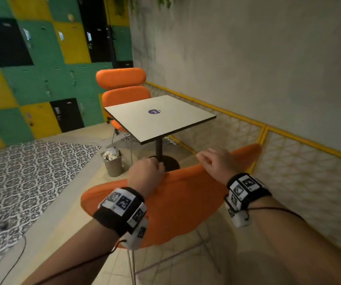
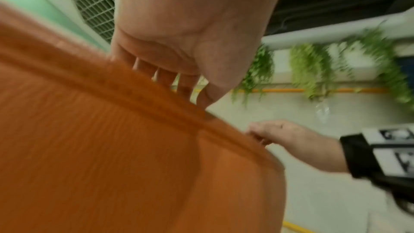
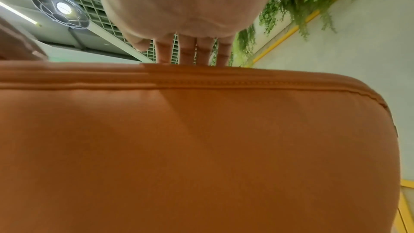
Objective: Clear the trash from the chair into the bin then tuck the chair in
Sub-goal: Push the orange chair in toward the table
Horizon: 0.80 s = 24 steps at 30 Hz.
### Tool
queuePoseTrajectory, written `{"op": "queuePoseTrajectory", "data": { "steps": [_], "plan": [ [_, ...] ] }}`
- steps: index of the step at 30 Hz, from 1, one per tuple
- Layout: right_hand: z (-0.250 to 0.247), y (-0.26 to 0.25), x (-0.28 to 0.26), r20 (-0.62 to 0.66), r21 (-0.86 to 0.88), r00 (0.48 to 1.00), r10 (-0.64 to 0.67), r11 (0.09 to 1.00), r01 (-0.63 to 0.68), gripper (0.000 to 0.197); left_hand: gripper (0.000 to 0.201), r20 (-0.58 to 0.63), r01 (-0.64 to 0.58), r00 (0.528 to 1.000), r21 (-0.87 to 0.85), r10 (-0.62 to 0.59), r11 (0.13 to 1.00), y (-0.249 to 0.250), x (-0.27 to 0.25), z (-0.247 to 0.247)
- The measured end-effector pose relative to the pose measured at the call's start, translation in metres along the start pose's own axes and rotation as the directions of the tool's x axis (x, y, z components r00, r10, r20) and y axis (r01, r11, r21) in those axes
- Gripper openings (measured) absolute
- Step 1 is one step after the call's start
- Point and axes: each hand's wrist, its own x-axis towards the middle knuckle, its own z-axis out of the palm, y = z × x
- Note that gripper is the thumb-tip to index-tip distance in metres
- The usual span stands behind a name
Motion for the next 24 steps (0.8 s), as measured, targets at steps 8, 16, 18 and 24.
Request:
{"op": "queuePoseTrajectory", "data": {
  "steps": [8, 16, 18, 24],
  "plan": [
    [0.010, 0.004, 0.001, 0.082, -0.097, 0.986, 0.142, 0.986, -0.133, 0.059, 0.049, -0.051, 0.121, 0.992, 0.154, -0.114, 0.981, 0.005, -0.006, 0.017],
    [0.000, -0.010, -0.015, 0.068, -0.110, 0.982, 0.179, 0.979, -0.171, 0.060, 0.053, -0.054, 0.043, 0.998, 0.171, -0.034, 0.984, 0.003, -0.024, 0.015],
    [-0.003, -0.014, -0.021, 0.051, -0.133, 0.977, 0.205, 0.971, -0.197, 0.058, 0.057, -0.036, -0.013, 0.999, 0.185, 0.020, 0.983, -0.005, -0.030, 0.018],
    [-0.005, -0.022, -0.042, -0.064, -0.107, 0.965, 0.253, 0.960, -0.258, 0.054, 0.060, -0.114, -0.104, 0.984, 0.260, 0.138, 0.960, -0.024, -0.040, 0.017]
  ]
}}
